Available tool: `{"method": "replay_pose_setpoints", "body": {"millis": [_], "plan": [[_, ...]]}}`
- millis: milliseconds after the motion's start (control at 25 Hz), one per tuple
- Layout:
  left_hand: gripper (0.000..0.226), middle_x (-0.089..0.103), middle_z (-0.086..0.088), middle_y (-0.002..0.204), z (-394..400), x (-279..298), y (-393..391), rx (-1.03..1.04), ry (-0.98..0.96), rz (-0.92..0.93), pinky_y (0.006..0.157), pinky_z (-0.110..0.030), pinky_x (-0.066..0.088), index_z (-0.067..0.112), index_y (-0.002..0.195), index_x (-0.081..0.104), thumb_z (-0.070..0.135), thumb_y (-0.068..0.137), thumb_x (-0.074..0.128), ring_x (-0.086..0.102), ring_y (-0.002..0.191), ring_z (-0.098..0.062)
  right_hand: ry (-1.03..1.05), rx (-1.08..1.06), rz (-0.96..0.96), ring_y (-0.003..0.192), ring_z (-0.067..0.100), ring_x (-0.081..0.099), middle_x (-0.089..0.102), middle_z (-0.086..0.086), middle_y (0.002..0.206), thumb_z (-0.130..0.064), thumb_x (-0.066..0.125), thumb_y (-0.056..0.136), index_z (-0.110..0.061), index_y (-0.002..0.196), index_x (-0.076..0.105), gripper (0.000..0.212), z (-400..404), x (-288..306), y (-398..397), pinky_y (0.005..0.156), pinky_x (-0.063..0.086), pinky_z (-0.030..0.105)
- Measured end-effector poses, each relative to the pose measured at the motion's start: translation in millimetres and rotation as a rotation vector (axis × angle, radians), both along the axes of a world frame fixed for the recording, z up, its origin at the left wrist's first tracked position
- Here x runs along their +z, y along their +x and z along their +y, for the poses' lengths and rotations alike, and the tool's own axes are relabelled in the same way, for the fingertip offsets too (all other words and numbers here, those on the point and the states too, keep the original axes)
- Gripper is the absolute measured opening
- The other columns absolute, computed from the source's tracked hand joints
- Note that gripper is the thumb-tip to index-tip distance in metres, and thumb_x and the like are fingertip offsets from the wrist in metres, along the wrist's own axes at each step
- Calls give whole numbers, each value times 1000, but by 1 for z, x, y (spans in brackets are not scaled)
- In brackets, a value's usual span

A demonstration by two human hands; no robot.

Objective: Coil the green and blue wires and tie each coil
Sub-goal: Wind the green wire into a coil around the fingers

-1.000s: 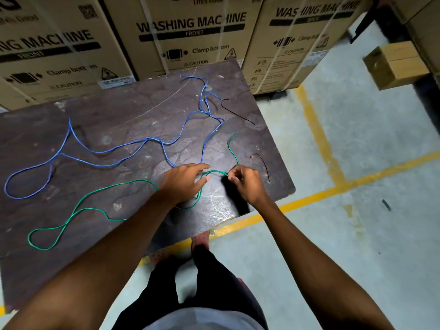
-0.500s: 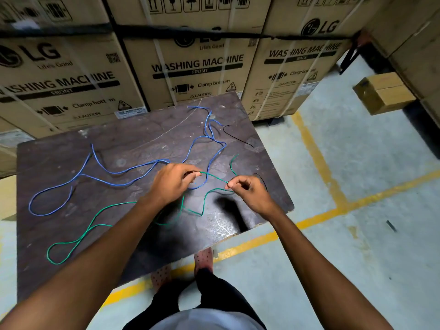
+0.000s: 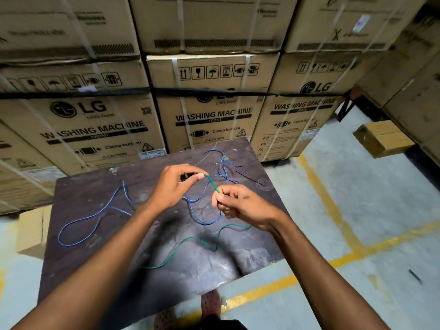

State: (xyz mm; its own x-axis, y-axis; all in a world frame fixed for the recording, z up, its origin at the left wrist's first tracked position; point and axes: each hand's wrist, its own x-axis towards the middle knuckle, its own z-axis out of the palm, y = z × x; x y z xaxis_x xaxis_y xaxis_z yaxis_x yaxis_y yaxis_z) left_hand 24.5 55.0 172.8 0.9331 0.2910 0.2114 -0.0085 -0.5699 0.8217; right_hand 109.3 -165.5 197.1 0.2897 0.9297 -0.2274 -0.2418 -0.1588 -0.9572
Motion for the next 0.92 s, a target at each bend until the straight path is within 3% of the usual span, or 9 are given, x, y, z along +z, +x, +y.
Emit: {"method": "replay_pose_setpoints", "body": {"millis": [120,240,360,480,560,680,800,840,920], "plan": [[18,76,-5,81,4,18,-2,7,-167,-81,62,-36,48,32,103,79,36,94,64,58,66,-8,245,-27,197,61,9,43,53,2,73,-11,49,102,-5,108,64,17,21,40,-3,60,34,22],[19,67,-17,72,5,39,-8,23,-242,-163,59,-37,42,41,96,77,38,96,59,52,64,-14,471,-28,303,86,20,71,73,11,96,-5,46,98,-3,117,68,29,47,79,0,85,57,31],[26,58,-8,59,5,58,-13,35,-223,-203,60,-32,37,30,78,73,27,100,60,48,61,-9,592,-48,256,107,29,73,76,14,110,-2,44,97,-6,115,68,30,76,109,7,106,52,45],[19,55,1,57,10,68,-24,37,-241,-179,58,-25,35,19,98,79,15,101,61,46,57,-6,654,-162,170,115,31,70,75,15,116,-2,45,99,-7,108,61,19,103,127,17,114,45,48],[21,54,6,56,15,71,-36,36,-164,-159,55,-22,34,23,108,79,20,100,61,46,55,-4,661,-237,99,117,31,69,74,16,118,-1,45,102,-8,104,59,16,117,127,25,115,44,48],[21,51,6,54,21,78,-49,67,-55,-143,51,-24,32,32,104,80,29,97,60,44,52,-6,577,-286,-141,119,36,67,73,21,119,-2,45,104,-12,103,64,21,129,114,27,115,46,50],[18,71,8,68,32,91,-61,113,75,-151,56,-35,46,39,99,77,42,95,60,59,57,-21,406,-246,-570,116,35,69,73,23,115,4,43,105,-6,105,67,26,134,99,20,108,51,45],[18,75,11,75,37,97,-63,118,131,-160,57,-37,48,39,95,77,44,94,60,63,61,-20,355,-207,-692,113,30,70,74,19,112,5,43,104,-4,105,67,26,134,96,18,105,53,42],[16,75,19,77,48,113,-63,124,220,-180,54,-31,42,36,89,79,40,93,64,56,55,-3,275,-114,-883,101,18,70,75,8,103,3,47,103,-6,104,69,24,137,93,14,98,55,41]]}}
